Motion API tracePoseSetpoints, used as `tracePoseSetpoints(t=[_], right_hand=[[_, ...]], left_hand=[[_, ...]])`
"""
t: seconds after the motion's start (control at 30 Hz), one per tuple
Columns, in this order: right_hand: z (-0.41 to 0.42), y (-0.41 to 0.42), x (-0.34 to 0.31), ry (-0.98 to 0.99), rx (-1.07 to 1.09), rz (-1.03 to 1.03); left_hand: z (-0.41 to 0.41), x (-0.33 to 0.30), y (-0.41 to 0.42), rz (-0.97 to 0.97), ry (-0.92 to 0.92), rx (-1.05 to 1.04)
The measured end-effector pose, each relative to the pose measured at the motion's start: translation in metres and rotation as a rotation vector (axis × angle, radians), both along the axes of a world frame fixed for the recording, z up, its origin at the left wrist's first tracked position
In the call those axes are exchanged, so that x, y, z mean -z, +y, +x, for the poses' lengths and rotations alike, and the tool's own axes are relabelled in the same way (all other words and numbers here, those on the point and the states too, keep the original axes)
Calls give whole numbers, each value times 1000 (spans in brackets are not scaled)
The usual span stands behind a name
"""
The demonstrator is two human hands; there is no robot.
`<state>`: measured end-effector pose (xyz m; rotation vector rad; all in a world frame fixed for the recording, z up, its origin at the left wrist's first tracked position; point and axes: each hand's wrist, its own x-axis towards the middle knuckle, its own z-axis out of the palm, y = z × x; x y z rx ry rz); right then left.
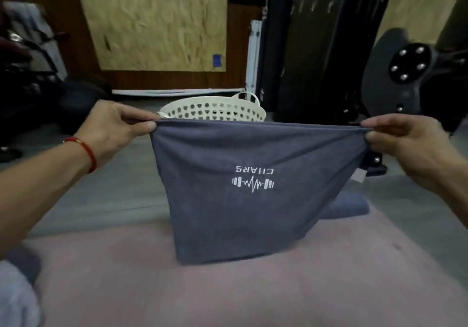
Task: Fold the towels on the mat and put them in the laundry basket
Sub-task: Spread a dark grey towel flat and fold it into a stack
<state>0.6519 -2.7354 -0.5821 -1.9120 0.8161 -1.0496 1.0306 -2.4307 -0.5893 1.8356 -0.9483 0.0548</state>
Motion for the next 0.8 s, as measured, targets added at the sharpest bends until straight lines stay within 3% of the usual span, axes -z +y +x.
tracePoseSetpoints(t=[0.2, 0.43, 0.7, 0.8], right_hand=[[76, 25, -33, 40, -123, -93], [130, 51, -25, 221, -149, -138], [144, 51, 7, 539, -132, -408], [150, 46, 25, 567, -104, -447]], left_hand=[[21, -16, 79, -70, -6, -96], [32, -4, 136, -80, -5, -222], [40, 16, 119, 270, -237, -380], [45, 27, 99, 317, -288, -374]])
